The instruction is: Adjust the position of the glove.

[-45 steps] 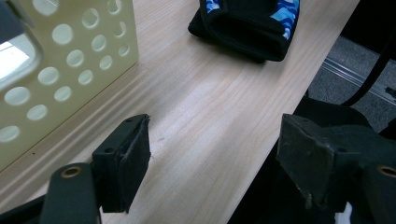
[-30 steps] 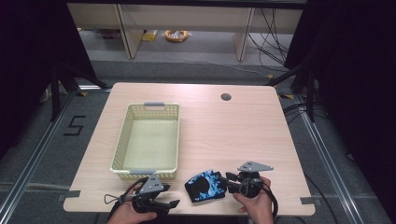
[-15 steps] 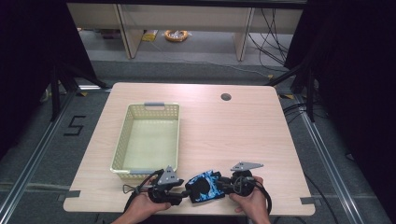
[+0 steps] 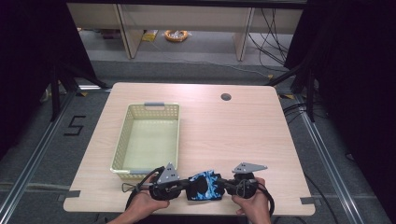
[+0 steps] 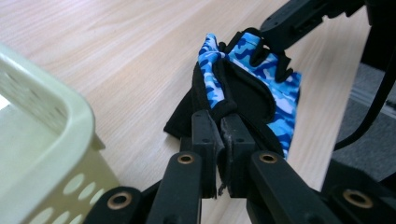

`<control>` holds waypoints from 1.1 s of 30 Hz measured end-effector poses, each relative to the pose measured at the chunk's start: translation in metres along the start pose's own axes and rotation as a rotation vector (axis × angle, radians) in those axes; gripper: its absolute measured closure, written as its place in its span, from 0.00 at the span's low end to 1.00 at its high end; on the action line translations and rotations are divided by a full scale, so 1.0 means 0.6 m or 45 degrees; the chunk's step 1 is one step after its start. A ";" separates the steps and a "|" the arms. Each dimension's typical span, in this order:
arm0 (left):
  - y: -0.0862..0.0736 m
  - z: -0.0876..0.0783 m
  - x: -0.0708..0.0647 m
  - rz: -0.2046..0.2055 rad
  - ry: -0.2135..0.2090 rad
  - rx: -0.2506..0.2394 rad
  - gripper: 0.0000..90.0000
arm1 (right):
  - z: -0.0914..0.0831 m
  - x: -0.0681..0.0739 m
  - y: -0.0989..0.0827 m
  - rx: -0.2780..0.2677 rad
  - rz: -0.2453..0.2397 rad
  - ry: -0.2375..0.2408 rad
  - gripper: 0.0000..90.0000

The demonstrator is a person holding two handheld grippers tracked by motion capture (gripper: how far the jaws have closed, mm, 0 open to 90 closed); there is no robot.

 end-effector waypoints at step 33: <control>-0.021 0.009 0.013 -0.219 -0.030 0.095 0.63 | -0.004 -0.013 -0.029 -0.007 0.116 -0.069 0.70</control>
Point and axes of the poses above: each handheld gripper's, and its own axes: z roughly forward along the jaws, y roughly out of its top, x roughly to its left, the point moved 4 cm from there along z, roughly forward along the jaws, and after that the axes turned 5 degrees about -y, right-handed, at the moved point
